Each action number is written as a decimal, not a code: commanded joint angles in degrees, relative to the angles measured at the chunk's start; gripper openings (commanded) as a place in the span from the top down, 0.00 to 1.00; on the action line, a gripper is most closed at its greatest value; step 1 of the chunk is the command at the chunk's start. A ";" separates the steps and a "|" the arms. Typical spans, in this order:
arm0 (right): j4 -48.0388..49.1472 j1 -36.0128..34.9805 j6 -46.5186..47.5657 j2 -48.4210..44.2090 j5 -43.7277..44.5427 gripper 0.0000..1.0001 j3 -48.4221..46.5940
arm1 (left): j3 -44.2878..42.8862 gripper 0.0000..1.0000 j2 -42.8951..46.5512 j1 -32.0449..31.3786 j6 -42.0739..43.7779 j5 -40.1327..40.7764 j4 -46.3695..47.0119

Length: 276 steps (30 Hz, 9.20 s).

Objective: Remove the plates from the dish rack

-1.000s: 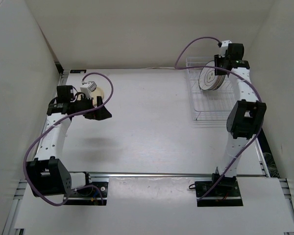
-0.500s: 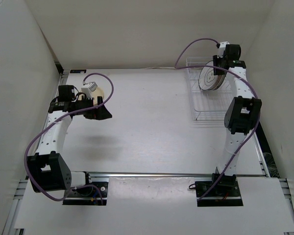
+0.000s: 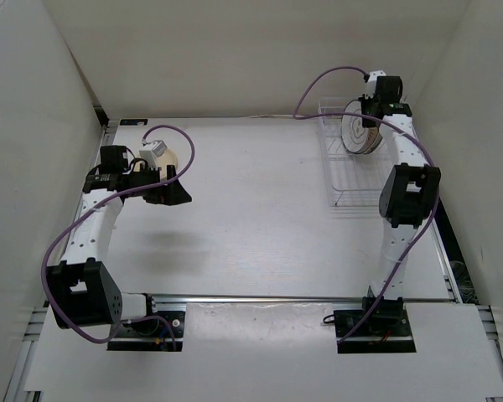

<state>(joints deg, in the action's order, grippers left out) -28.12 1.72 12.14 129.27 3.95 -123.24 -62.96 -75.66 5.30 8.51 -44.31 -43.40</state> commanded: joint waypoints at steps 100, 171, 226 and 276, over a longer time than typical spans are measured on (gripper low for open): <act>-33.67 6.10 4.91 -53.41 -52.27 0.04 50.10 | -56.28 0.90 -58.96 -7.14 -38.40 -6.49 14.83; -1.32 3.21 2.10 -18.37 1.33 0.59 12.77 | -21.42 0.01 -11.00 -17.34 -6.49 10.04 4.73; -4.39 -1.10 -8.00 -40.21 -9.16 1.00 17.22 | -20.10 0.00 -12.32 -17.34 -9.20 5.74 4.20; 5.09 -17.62 -29.80 -17.12 -70.65 1.00 29.46 | -19.39 0.81 -27.97 -19.63 -19.85 -20.64 7.54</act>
<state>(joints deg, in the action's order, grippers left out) -26.26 -15.05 -15.11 111.98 -62.11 -90.85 -81.82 -104.71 -14.04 -12.58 -62.17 -37.23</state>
